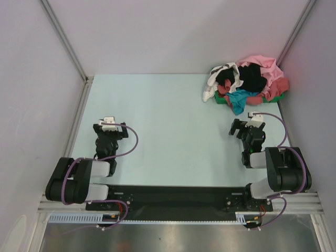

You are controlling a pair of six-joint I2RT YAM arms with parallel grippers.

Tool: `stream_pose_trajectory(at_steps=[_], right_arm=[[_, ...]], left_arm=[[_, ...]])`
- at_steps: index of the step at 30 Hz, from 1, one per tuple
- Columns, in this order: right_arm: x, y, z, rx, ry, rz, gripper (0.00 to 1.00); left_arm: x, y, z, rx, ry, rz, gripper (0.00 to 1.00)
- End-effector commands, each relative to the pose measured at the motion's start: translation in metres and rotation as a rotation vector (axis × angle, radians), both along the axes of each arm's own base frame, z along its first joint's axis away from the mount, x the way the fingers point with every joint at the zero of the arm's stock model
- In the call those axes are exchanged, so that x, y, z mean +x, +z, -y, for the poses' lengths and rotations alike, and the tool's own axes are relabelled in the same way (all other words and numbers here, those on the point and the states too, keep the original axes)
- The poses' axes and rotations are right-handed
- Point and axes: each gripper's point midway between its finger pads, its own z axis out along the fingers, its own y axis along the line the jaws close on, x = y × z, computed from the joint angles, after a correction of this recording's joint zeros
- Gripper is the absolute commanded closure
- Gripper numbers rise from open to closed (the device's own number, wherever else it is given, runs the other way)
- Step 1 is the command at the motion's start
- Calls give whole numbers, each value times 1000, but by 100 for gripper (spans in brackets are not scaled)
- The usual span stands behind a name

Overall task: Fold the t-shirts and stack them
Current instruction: Grab the tshirt from the pile

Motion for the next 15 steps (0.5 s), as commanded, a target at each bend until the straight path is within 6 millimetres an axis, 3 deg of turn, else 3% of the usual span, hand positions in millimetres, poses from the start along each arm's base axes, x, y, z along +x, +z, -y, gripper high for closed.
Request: stream_pose_trajectory(at_steps=[1,11,15], right_arm=[[10,17,2,-19,-7,59,0],[10,17,0,-14,0,59,0],[12,23,-2,-15,12,79,0]], left_arm=[[7,18,4,4,-24,59,0],[7,18,4,5,-25,62,0],[10,19,16,45,-99,24,0]])
